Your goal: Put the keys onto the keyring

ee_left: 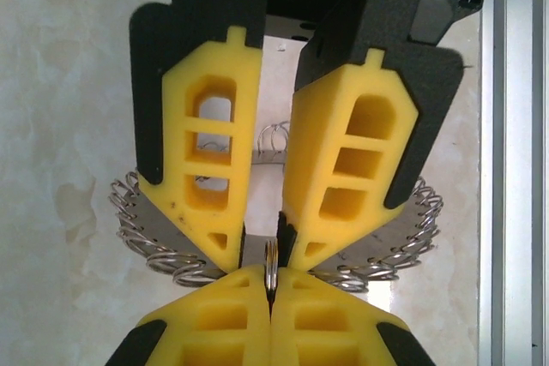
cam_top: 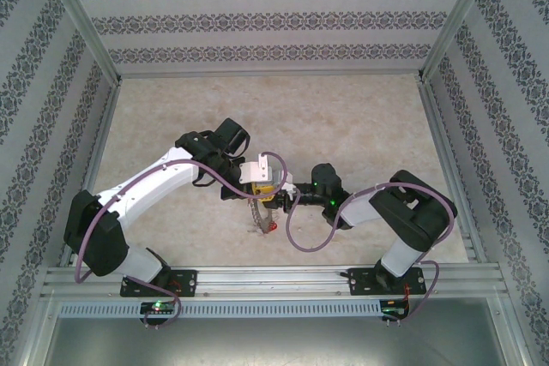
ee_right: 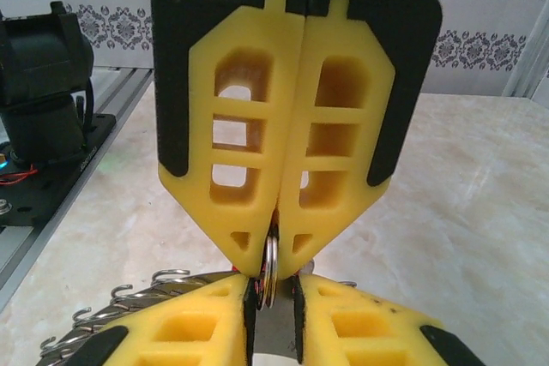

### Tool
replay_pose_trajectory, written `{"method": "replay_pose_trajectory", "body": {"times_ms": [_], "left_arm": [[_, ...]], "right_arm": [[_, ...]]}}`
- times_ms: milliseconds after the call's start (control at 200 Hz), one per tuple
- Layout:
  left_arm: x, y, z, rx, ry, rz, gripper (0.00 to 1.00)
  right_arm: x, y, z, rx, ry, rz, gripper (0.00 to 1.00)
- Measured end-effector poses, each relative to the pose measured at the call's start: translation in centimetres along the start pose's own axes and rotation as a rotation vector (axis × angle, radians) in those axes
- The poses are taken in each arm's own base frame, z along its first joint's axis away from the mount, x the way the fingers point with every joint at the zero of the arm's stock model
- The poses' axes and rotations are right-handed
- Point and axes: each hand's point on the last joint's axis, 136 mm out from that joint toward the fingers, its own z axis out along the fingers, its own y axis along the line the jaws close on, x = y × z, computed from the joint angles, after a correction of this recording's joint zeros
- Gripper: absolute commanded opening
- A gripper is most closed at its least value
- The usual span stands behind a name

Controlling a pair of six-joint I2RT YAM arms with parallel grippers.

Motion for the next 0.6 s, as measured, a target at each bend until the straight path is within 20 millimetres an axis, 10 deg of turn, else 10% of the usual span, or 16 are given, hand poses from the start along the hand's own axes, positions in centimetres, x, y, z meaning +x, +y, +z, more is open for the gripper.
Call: {"method": "replay_pose_trajectory", "body": {"times_ms": [135,600], "left_arm": [[0.04,0.05,-0.01,-0.002,0.001,-0.001,0.01],[-0.16,-0.36,-0.46,-0.067,-0.097,0.009,0.12]], "right_arm": [[0.02,0.03,0.16,-0.002,-0.011,0.010,0.00],[-0.57,0.24,-0.31,0.013,-0.045,0.019,0.00]]}}
